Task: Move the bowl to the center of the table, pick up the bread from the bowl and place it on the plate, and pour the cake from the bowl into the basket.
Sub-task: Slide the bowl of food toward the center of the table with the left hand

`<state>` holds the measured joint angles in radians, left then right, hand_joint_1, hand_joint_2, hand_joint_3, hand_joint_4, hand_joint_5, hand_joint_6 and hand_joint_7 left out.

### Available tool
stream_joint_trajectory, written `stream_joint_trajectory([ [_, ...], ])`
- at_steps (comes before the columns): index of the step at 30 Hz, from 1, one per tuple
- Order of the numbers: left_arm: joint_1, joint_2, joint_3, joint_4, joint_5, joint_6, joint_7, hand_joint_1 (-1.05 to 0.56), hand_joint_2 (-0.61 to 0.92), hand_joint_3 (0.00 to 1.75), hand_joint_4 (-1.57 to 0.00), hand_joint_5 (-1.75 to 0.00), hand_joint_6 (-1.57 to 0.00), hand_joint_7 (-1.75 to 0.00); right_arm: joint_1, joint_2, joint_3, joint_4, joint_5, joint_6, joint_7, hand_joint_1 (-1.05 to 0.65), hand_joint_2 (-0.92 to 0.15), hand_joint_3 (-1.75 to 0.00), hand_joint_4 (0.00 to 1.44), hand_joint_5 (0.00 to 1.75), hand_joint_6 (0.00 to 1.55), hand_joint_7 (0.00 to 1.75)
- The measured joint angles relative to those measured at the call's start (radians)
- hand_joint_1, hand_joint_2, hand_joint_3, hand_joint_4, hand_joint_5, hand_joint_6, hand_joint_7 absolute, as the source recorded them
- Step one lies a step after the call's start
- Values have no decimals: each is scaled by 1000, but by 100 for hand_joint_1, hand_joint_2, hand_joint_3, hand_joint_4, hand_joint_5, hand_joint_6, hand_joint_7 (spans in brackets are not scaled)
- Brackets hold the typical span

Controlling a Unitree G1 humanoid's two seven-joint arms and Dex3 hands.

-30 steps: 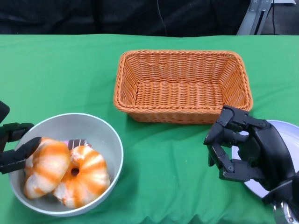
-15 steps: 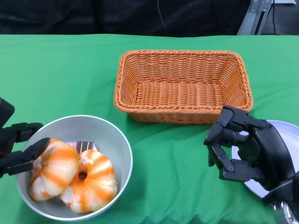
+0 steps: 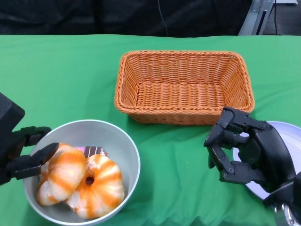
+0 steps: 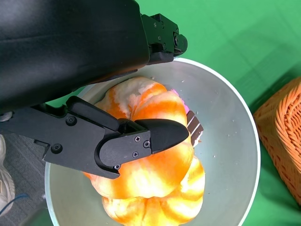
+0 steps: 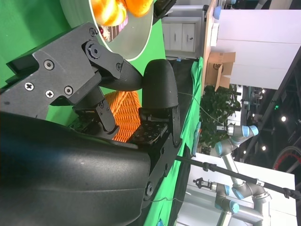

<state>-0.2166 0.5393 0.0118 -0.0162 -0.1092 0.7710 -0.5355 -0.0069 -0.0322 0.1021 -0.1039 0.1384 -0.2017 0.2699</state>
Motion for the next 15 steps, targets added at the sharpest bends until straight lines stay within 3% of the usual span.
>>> stream_joint_trajectory([
  [15,0,-35,-18,1,-16,-28,14,-63,92,71,-10,-1,-2,0,0,11,5,0,1,3,0,-19,-56,-105,77,175,73,138],
])
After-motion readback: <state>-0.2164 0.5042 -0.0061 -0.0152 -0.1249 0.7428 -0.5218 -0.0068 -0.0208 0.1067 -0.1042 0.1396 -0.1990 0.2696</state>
